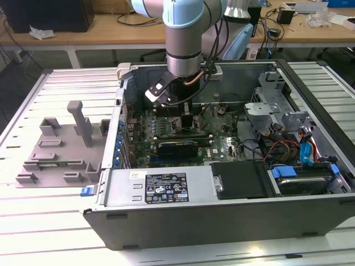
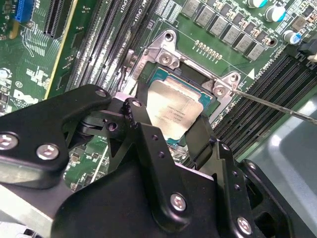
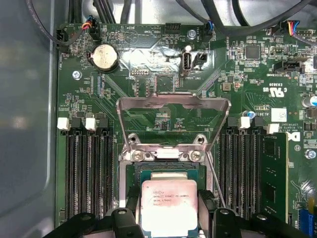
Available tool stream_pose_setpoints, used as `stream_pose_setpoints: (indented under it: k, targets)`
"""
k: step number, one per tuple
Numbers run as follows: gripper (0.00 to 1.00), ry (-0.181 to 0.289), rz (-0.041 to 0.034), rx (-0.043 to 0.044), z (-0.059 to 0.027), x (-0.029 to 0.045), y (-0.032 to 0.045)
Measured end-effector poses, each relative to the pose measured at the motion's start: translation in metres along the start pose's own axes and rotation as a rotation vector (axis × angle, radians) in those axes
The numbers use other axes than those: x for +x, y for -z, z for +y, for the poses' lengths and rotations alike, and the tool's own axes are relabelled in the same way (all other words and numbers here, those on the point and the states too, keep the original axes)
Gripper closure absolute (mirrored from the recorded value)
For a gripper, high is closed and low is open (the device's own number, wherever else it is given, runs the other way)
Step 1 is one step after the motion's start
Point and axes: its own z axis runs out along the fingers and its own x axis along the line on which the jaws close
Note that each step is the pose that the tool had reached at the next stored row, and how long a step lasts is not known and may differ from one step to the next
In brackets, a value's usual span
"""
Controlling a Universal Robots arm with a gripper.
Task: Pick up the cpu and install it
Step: 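Place the cpu into insertion slot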
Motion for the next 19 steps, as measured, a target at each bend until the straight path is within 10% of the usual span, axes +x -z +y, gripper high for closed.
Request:
stream_pose_setpoints:
  k: [19]
  targets:
    - [0.46,-0.008,-0.0006,0.0004,0.0017,0.0006,-0.0019]
